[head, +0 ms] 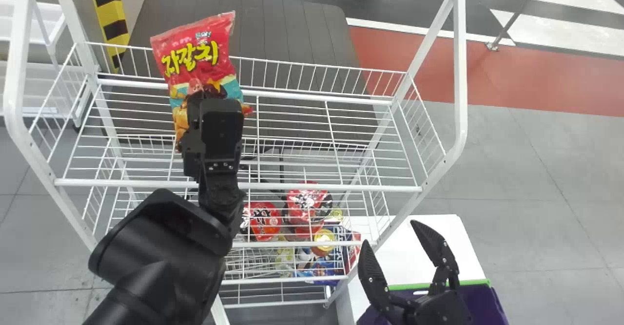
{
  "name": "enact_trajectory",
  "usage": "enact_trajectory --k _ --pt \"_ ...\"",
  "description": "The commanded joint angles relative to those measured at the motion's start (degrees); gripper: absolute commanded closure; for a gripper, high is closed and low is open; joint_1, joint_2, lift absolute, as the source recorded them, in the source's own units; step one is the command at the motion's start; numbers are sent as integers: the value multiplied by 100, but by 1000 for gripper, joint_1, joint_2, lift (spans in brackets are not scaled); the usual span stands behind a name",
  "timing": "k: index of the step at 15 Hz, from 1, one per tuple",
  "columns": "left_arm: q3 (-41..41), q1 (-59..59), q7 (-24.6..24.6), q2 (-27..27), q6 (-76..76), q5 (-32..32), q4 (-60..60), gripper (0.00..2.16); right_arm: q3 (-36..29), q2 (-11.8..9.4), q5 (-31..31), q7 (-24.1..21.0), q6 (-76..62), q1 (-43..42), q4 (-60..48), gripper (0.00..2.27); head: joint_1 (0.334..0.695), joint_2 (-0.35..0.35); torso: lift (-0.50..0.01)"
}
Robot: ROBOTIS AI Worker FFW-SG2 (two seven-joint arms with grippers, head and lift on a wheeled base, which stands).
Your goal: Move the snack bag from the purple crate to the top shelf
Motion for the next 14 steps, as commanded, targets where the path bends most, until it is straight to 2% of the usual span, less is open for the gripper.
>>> enact_trajectory --k 1,7,8,10,11,14 --pt "53 -2 27 -15 -7 -222 62 1028 17 0 10 0 -21 28 -18 127 695 -231 4" --pt "1 7 -78 -15 -25 -134 282 1028 17 0 1 0 -91 133 -97 127 695 -220 4" --pt "-35 7 -105 -15 -43 -99 282 947 9 0 1 0 -144 142 -97 127 695 -223 4" --pt "-87 7 -131 -15 -60 -37 282 353 -9 -9 1 0 -179 151 -97 127 695 -230 4" --pt "-79 7 -157 -15 -60 33 282 194 -9 -9 1 0 -179 159 -97 127 695 -235 4" --pt "-35 16 -157 -15 -60 121 273 124 -9 -9 1 0 -249 177 -80 127 695 -246 4"
